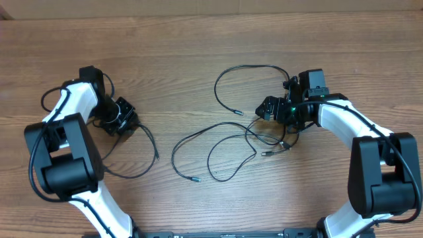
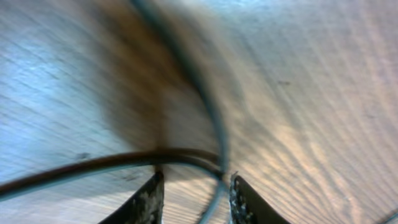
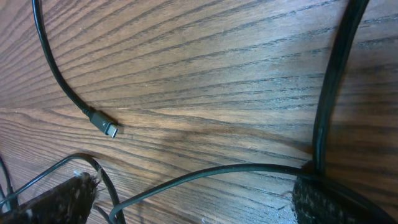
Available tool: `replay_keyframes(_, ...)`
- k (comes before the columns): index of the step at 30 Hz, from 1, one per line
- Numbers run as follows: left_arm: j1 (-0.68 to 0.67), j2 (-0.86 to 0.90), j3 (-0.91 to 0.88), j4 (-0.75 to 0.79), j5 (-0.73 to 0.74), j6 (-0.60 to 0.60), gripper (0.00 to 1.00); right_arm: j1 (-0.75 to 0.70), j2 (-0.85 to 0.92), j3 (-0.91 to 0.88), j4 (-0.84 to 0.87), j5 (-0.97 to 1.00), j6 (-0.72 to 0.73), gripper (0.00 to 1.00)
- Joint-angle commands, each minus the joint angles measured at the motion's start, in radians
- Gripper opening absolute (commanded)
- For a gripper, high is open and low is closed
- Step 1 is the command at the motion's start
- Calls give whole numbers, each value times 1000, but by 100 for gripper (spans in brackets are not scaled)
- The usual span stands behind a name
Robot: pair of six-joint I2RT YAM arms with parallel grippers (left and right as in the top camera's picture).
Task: Untangle cables
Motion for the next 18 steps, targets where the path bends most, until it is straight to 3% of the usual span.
replay_keyframes(1, 19, 50, 111, -102, -98, 60, 40, 2, 6, 0, -3, 18, 1, 100)
replay_keyframes(7, -26, 50, 309, -364, -97, 175, 45, 2, 6, 0, -3, 18, 1, 100)
replay_keyframes(14, -166, 50, 276, -428, -98, 203, 47, 2, 6, 0, -3, 18, 1, 100)
replay_keyframes(16, -209, 50, 264, -429, -102, 204, 53, 2, 6, 0, -3, 18, 1, 100)
replay_keyframes(18, -249, 50, 251, -428, -134, 203, 77, 2, 6, 0, -4, 18, 1, 100)
